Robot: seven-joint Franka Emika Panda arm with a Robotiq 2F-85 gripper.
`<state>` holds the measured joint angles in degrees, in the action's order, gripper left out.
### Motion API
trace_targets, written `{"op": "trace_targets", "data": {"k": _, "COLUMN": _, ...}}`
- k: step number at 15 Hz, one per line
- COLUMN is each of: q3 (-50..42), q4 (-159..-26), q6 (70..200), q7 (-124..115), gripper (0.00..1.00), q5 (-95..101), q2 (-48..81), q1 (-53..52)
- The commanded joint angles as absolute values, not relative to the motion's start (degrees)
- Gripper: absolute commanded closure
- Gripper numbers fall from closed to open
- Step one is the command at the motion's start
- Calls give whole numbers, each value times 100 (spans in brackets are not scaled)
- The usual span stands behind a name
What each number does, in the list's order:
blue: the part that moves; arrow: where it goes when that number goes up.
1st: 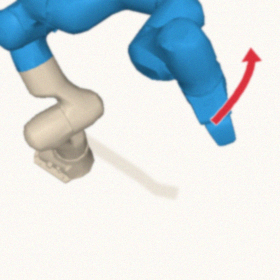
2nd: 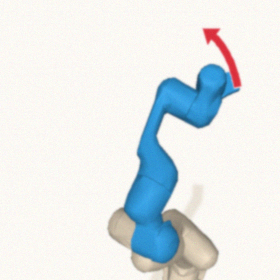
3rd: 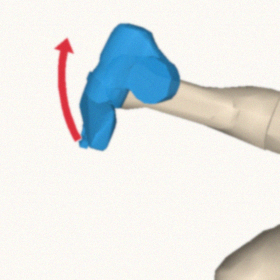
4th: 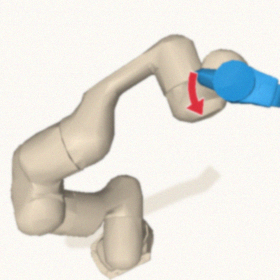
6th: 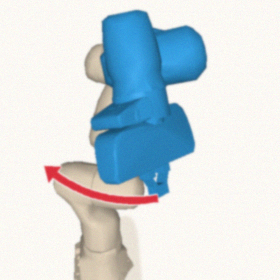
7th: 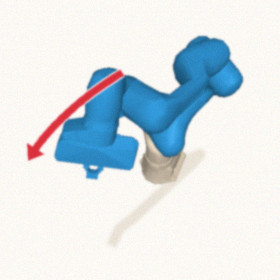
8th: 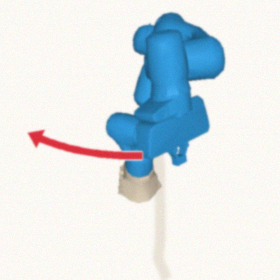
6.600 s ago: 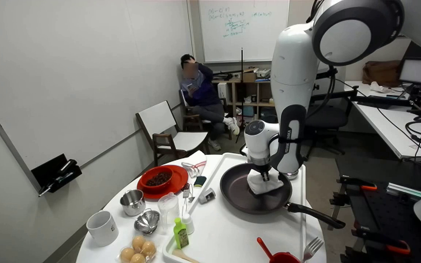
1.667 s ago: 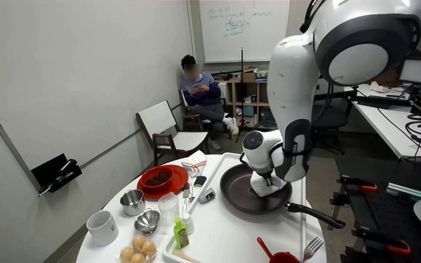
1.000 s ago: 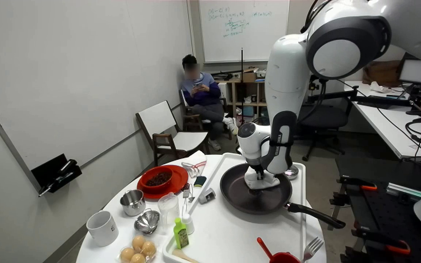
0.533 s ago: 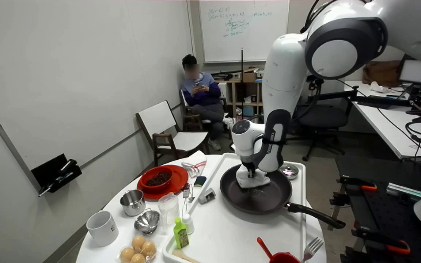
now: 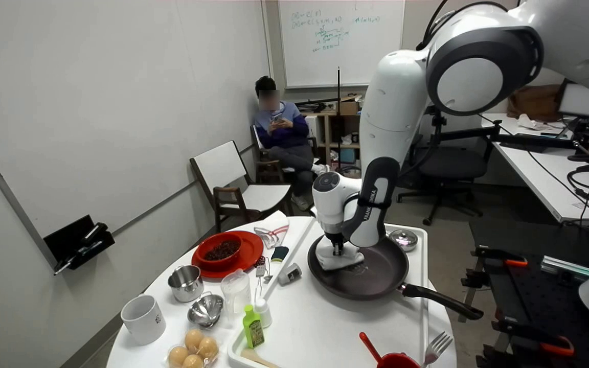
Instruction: Use the white towel to wipe the pan
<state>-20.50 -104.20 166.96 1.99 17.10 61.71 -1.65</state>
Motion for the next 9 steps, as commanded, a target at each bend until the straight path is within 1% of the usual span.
{"op": "trace_targets", "data": {"k": 1, "q3": -1959, "q4": -10165, "q6": 16593, "q7": 159, "gripper": 93, "q5": 1627, "q2": 6316, "q1": -221}}
{"op": "trace_targets", "data": {"k": 9, "q3": -1784, "q4": -10290, "q6": 16743, "q7": 224, "gripper": 93, "q5": 1728, "q2": 6236, "q1": -484}}
